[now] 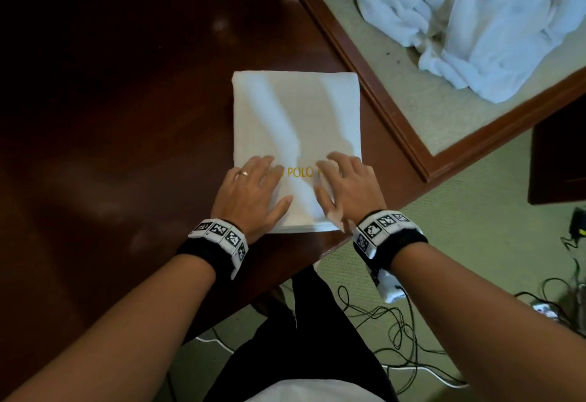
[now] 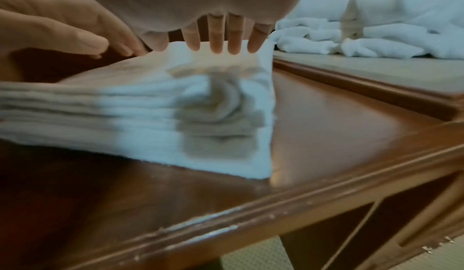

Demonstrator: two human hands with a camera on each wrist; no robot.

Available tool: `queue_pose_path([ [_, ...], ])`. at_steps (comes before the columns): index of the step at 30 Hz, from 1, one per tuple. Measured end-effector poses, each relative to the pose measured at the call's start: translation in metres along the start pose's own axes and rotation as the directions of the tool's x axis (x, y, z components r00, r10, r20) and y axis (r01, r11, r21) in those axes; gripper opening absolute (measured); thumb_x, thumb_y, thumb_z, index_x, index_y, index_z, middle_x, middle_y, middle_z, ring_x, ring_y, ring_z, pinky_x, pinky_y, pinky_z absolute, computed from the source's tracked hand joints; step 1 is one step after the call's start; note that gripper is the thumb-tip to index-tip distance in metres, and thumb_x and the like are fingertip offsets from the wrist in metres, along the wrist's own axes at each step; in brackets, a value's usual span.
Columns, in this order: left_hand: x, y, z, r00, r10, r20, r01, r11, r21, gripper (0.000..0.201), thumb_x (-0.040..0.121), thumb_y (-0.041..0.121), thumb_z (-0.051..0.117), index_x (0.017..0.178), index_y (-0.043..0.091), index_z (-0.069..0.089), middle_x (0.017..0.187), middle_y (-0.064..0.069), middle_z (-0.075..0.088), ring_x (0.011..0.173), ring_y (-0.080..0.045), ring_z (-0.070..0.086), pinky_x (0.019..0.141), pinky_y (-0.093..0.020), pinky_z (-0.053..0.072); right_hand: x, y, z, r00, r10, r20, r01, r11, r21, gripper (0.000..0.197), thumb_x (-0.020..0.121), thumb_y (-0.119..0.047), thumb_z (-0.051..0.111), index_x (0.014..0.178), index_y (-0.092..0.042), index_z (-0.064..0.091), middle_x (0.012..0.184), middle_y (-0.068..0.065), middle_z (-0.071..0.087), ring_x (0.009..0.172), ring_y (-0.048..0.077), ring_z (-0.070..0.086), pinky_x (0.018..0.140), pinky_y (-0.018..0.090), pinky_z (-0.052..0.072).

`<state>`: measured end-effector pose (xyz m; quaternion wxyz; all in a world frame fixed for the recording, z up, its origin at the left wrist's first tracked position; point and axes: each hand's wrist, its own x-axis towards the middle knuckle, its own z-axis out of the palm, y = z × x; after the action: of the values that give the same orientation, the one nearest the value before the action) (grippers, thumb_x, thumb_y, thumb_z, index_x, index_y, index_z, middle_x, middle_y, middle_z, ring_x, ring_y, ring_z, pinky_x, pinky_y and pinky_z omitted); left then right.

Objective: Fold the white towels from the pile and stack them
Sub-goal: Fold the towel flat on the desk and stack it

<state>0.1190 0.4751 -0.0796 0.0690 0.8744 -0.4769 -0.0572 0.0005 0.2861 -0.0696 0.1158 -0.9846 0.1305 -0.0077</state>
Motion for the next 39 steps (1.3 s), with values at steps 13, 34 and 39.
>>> queue_pose_path([
  [13,0.046,-0.034,-0.011,0.985,-0.153,0.08,0.148,0.987,0.063,0.069,0.093,0.059,0.033,0.143,0.015,0.047,0.149,-0.014,0.045,0.142,-0.034,0.036,0.112,-0.051,0.031,0.041,0.037,-0.005,0.999,0.005,0.046,-0.002,0.997,-0.071,0.056,0.094,-0.051,0.042,0.138,-0.017,0.052,0.152,0.011,0.041,0.132,0.032,0.043,0.095,0.047,0.038],
  [34,0.029,-0.007,-0.015,0.619,-0.611,0.494,0.785,0.482,-0.388,0.071,0.073,0.051,0.083,0.124,0.008,0.057,0.128,-0.013,0.065,0.12,-0.034,0.059,0.091,-0.037,0.05,0.005,0.024,-0.009,0.625,0.586,0.516,-0.78,0.499,0.378,0.061,0.073,-0.051,0.079,0.116,-0.011,0.064,0.116,0.007,0.069,0.11,0.029,0.063,0.089,0.034,0.052],
  [39,0.044,0.029,-0.071,0.75,-0.573,0.331,0.651,0.549,-0.525,0.056,0.086,0.037,0.074,0.124,0.005,0.047,0.133,-0.016,0.057,0.123,-0.036,0.053,0.099,-0.042,0.045,0.009,0.021,-0.072,0.651,0.637,0.413,-0.759,0.529,0.38,0.047,0.087,-0.043,0.068,0.12,-0.011,0.057,0.124,0.011,0.062,0.115,0.033,0.059,0.096,0.04,0.048],
])
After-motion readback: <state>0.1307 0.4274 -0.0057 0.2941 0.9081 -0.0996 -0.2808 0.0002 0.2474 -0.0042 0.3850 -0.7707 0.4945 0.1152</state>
